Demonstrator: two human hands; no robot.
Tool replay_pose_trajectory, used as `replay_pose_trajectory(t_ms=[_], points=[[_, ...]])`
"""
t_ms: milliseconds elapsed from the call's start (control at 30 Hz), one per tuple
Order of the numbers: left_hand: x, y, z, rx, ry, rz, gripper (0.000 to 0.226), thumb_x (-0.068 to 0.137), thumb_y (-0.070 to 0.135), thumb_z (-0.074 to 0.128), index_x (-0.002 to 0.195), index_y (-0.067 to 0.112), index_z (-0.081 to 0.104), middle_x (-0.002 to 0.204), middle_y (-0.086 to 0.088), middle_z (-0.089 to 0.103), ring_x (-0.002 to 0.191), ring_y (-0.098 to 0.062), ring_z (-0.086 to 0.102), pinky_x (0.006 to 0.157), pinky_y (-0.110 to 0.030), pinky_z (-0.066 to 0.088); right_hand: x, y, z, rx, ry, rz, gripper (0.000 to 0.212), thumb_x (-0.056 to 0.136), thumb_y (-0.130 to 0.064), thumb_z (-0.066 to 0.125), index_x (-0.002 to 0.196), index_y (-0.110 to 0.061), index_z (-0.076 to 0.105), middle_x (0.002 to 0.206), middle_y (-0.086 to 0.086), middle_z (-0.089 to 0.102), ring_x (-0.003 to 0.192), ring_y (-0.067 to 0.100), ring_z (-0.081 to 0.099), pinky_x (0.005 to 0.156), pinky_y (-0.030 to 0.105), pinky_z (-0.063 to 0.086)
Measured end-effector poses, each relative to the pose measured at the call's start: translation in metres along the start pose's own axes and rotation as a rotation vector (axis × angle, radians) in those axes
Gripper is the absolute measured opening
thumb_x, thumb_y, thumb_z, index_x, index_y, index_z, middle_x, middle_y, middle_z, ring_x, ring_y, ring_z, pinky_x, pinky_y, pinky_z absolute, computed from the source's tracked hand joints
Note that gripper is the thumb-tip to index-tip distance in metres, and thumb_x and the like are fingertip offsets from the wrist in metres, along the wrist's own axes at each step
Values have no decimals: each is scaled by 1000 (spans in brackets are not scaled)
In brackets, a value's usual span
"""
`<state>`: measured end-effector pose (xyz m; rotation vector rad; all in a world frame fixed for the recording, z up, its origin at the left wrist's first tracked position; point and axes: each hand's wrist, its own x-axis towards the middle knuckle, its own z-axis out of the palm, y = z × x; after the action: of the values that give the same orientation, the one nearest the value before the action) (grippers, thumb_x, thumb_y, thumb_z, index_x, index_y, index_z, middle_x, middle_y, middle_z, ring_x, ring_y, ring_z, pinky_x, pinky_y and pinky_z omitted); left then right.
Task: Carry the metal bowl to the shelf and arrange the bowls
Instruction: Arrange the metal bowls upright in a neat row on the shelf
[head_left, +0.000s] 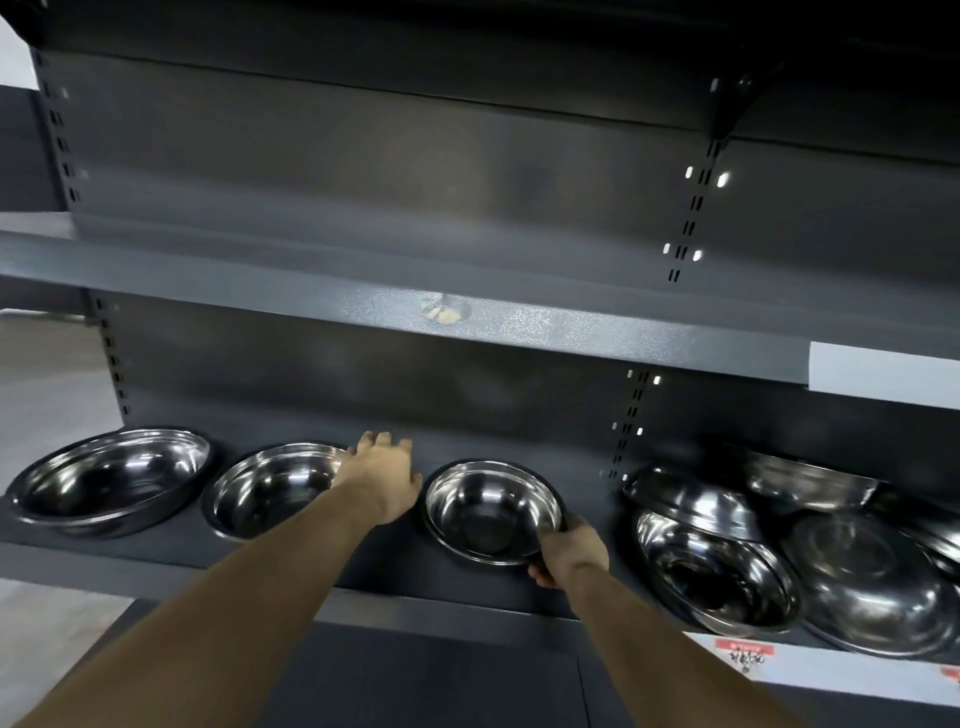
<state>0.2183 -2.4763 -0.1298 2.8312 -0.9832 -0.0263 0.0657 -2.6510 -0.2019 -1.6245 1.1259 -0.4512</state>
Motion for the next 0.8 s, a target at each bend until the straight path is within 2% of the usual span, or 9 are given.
replay_pose_trajectory(t_ms=[100,233,300,400,467,533,600,700,800], points=[[3,11,3,-2,-2,47,60,98,40,43,150,13,33,154,-12,34,147,-32,23,120,-43,26,1,0,-7,-15,7,8,26,100,-23,53,121,-11,59,81,9,68,42,17,60,35,22,47],[10,39,10,-33,-7,134,56,98,40,44,146,14,39,149,-11,41,142,-30,32,117,-41,30,2,0,-31,35,56,37,45,102,-23,52,145,-15,43,91,9,66,43,19,58,37,25,49],[13,57,16,-65,-12,191,54,98,41,44,145,15,41,145,-10,44,136,-29,40,113,-40,35,2,1,-49,40,97,27,36,102,-24,51,137,-15,49,96,11,65,44,19,60,39,26,51],[16,91,28,-109,-32,280,55,98,44,42,145,16,42,142,-10,44,130,-31,47,109,-42,39,3,9,-82,51,210,17,16,101,-27,51,110,-15,56,88,10,66,44,20,62,39,25,49],[17,116,36,-114,-45,334,55,98,46,41,144,16,44,142,-11,45,129,-33,49,108,-42,40,2,19,-106,79,280,35,16,99,-26,52,111,-17,57,97,15,70,51,23,65,41,25,50],[18,145,42,-115,-63,381,55,98,47,40,144,16,45,144,-11,45,131,-32,48,109,-41,40,2,29,-132,48,356,28,24,98,-24,55,119,-13,60,108,19,72,76,32,72,60,37,61],[17,173,47,-113,-85,421,57,98,49,40,145,16,44,146,-12,44,134,-32,46,110,-40,39,3,39,-158,-8,415,32,31,96,-25,57,122,-10,63,114,19,71,102,38,69,89,49,58],[18,215,55,-109,-107,468,58,98,51,40,145,18,44,150,-13,43,136,-31,44,111,-40,38,8,50,-196,-5,479,47,33,96,-29,55,121,-10,64,113,17,72,105,37,68,97,46,54],[22,260,62,-169,-115,501,54,97,48,43,141,17,49,142,-12,49,130,-31,50,108,-41,41,24,60,-235,10,521,39,37,97,-30,54,124,-6,63,115,19,71,109,37,66,99,44,52]])
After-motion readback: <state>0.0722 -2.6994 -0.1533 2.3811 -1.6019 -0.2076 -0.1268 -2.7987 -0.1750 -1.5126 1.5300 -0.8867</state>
